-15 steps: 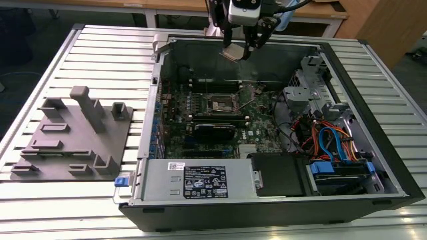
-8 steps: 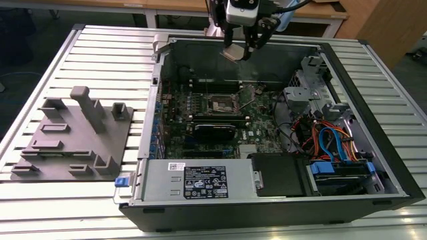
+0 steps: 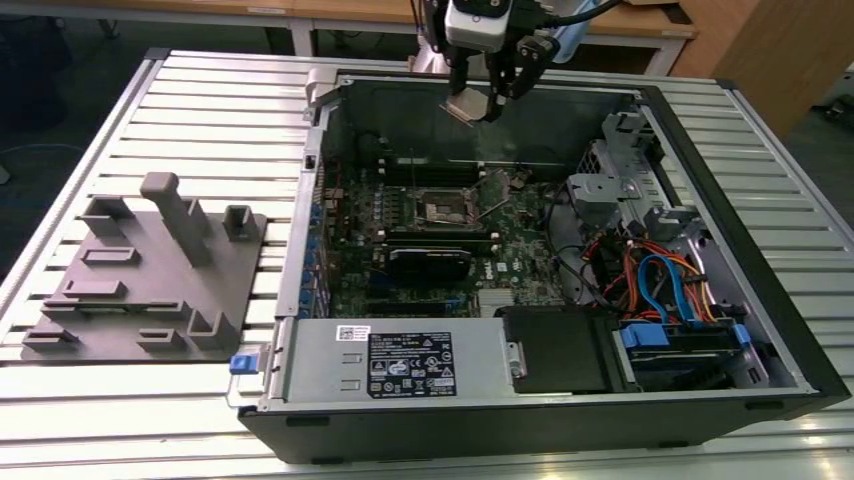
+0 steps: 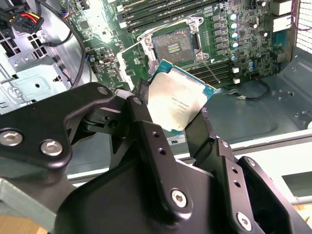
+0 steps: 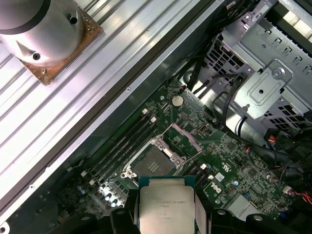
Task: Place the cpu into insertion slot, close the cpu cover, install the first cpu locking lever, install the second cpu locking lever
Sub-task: 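Place the cpu into insertion slot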
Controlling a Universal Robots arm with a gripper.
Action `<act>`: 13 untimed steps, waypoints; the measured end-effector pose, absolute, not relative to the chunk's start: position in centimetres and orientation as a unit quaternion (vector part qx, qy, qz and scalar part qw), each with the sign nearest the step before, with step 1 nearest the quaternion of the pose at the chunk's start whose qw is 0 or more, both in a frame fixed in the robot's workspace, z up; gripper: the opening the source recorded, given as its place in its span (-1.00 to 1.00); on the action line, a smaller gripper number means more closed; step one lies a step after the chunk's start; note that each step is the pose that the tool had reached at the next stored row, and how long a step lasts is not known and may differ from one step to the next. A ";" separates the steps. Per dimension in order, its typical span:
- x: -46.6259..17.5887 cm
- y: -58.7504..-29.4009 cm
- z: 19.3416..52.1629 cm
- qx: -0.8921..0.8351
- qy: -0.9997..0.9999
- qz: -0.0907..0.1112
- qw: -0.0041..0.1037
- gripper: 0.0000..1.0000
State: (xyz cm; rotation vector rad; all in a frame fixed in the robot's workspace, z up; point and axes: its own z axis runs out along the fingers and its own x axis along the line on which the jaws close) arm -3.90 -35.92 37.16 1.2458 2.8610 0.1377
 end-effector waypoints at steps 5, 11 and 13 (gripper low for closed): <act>-3.9 -35.9 37.2 0.399 0.916 0.044 0.009 0.08; -3.9 -35.9 37.2 0.400 0.915 0.044 0.009 0.08; -3.9 -35.9 37.2 0.406 0.913 0.044 0.009 0.08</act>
